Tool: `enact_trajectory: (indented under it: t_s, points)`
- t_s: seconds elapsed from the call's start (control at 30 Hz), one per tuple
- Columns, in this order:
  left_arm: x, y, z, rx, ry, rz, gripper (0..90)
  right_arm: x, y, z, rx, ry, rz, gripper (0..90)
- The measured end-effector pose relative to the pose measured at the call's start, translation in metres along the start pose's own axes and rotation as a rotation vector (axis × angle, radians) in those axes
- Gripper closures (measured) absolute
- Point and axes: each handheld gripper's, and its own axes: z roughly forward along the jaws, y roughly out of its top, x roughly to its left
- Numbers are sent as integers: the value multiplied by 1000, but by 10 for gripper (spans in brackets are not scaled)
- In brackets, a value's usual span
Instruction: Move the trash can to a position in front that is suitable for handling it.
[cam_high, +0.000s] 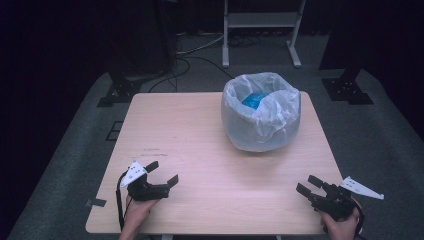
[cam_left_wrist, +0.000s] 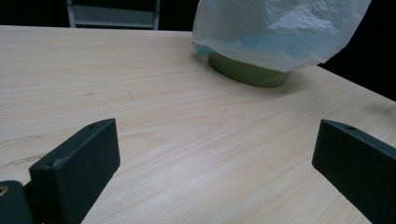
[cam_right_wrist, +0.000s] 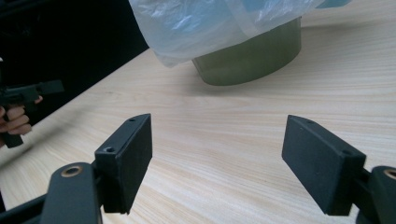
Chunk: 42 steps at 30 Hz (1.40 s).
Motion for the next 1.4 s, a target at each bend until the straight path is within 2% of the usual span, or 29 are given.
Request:
enact_trajectory:
  t_s: [0.27,0.43,0.6,0.8,1.0,1.3,1.4]
  points:
    - [2,1,-2,-4,-3,-4,0,-4,7,4,6,15,9,234]
    - [4,2,-3,-10,-7,-12,0,1,25,9,4,41,-21,234]
    - [5,4,-3,-15,-12,-14,0,17,62,23,28,83,-91,234]
    - [7,5,-5,-25,-20,-27,0,35,96,43,42,137,-125,234]
    - [9,6,-7,-33,-20,-36,0,56,129,63,63,158,-194,233]
    - [8,7,-8,-39,-27,-32,0,80,163,96,111,179,-275,233]
    - [8,8,-9,-41,-29,-33,0,85,170,107,127,187,-283,233]
